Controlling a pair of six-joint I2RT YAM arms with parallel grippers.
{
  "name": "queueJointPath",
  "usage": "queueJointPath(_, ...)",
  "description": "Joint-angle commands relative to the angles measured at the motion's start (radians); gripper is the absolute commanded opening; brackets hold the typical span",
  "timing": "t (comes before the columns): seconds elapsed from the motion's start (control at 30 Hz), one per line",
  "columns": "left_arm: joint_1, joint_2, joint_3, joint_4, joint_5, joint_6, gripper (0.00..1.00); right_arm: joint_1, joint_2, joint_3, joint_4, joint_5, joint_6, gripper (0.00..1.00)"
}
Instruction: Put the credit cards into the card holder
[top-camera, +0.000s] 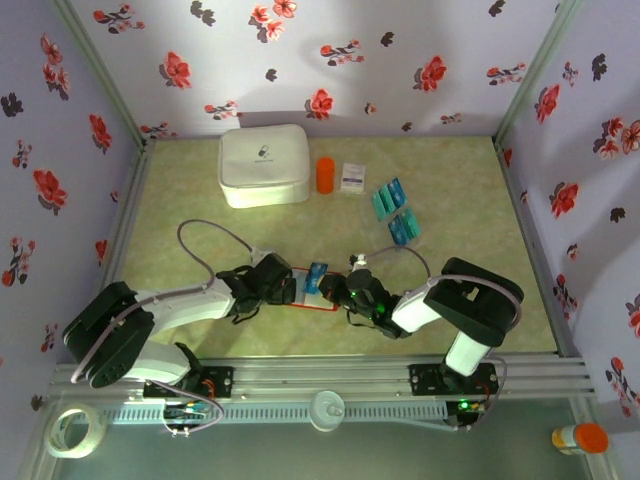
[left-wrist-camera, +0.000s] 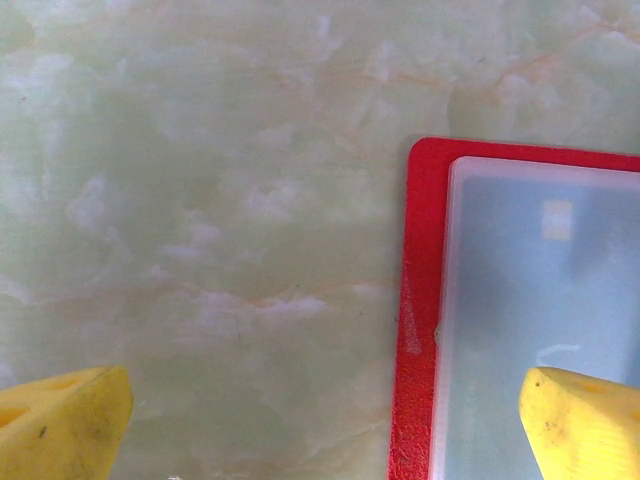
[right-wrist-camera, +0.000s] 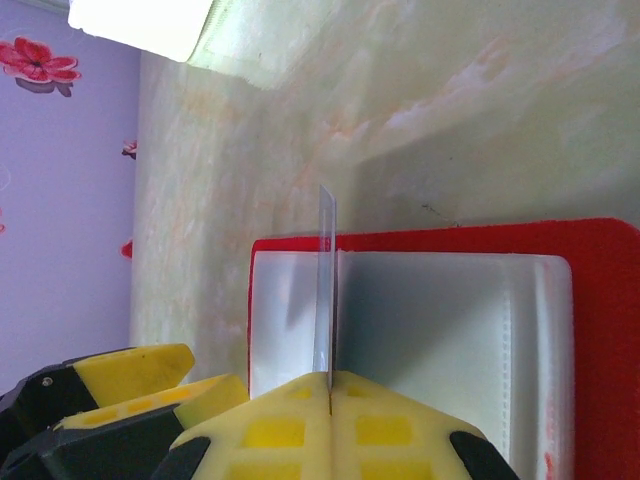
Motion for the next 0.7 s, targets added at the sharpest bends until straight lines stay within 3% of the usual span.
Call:
queueJointPath(0.0,0.000,0.000,-0.013,0.000,-0.029,0.003,1.00,0.011,0.015,-0.023,0.001,0.003,0.004,0.00)
queueJointPath(0.67,0.001,0.006,-0.037,0.004,-0.037,-0.008,1.00,0.036,0.027,-0.021,-0.033,-0.012,-0.008,0.00)
